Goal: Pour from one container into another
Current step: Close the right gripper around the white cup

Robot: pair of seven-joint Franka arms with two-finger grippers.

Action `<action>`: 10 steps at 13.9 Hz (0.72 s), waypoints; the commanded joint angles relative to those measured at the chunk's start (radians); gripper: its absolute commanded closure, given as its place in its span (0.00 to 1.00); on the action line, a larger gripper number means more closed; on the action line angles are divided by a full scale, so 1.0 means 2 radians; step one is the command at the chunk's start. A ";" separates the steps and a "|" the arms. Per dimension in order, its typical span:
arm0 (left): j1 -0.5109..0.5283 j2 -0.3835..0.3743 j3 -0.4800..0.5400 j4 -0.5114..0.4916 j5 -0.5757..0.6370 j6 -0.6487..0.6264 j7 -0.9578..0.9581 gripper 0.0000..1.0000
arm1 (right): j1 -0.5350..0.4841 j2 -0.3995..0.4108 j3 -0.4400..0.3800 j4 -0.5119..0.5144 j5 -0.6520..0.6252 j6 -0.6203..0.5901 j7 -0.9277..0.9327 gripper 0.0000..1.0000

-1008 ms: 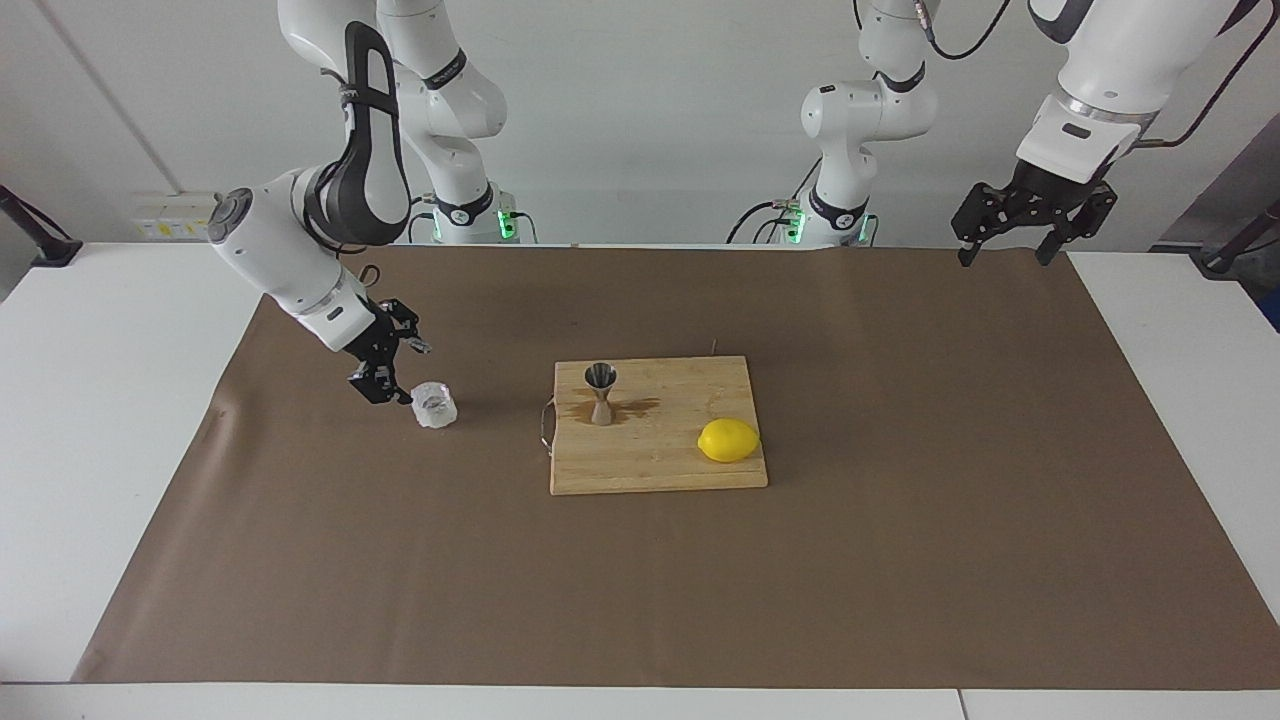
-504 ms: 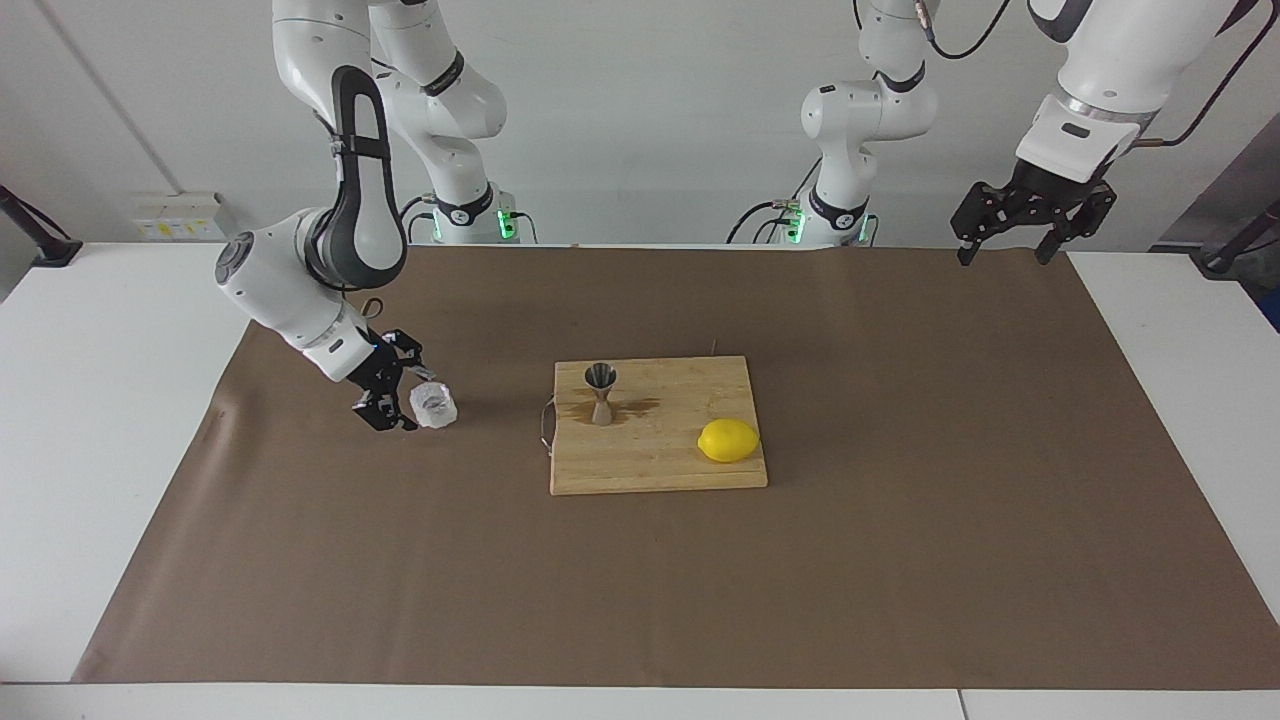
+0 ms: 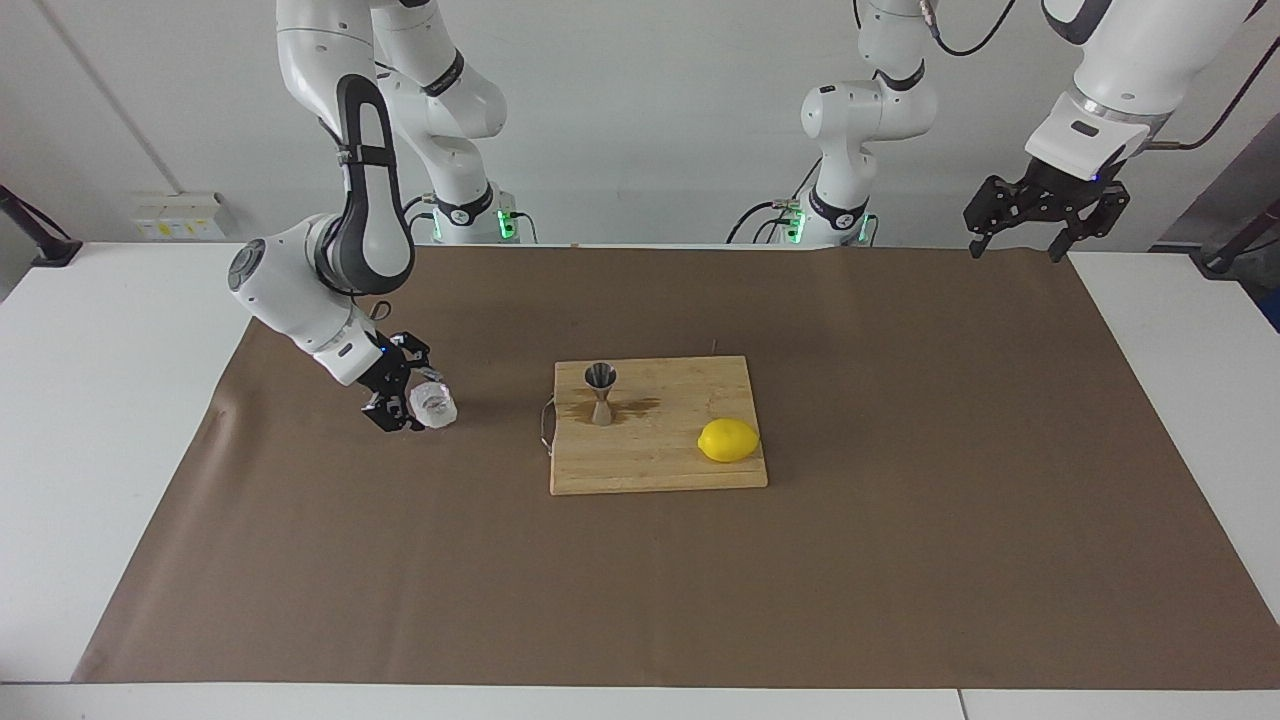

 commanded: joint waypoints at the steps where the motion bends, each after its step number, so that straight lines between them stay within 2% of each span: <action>1: 0.006 -0.014 0.000 -0.016 -0.007 0.008 0.003 0.00 | 0.000 0.013 0.001 -0.007 0.040 0.022 -0.044 0.00; 4: 0.007 -0.014 0.001 -0.016 -0.024 0.010 -0.011 0.00 | 0.000 0.013 0.001 -0.009 0.041 0.024 -0.046 0.00; 5: 0.009 -0.015 0.001 -0.017 -0.023 0.008 -0.010 0.00 | 0.000 0.013 0.001 -0.009 0.041 0.024 -0.046 0.03; 9: 0.009 -0.019 0.000 -0.023 -0.021 -0.001 -0.010 0.00 | 0.002 0.013 0.001 -0.009 0.041 0.023 -0.046 0.72; 10: 0.009 -0.019 0.000 -0.023 -0.021 -0.003 -0.010 0.00 | 0.002 0.013 0.001 -0.009 0.041 0.022 -0.047 0.80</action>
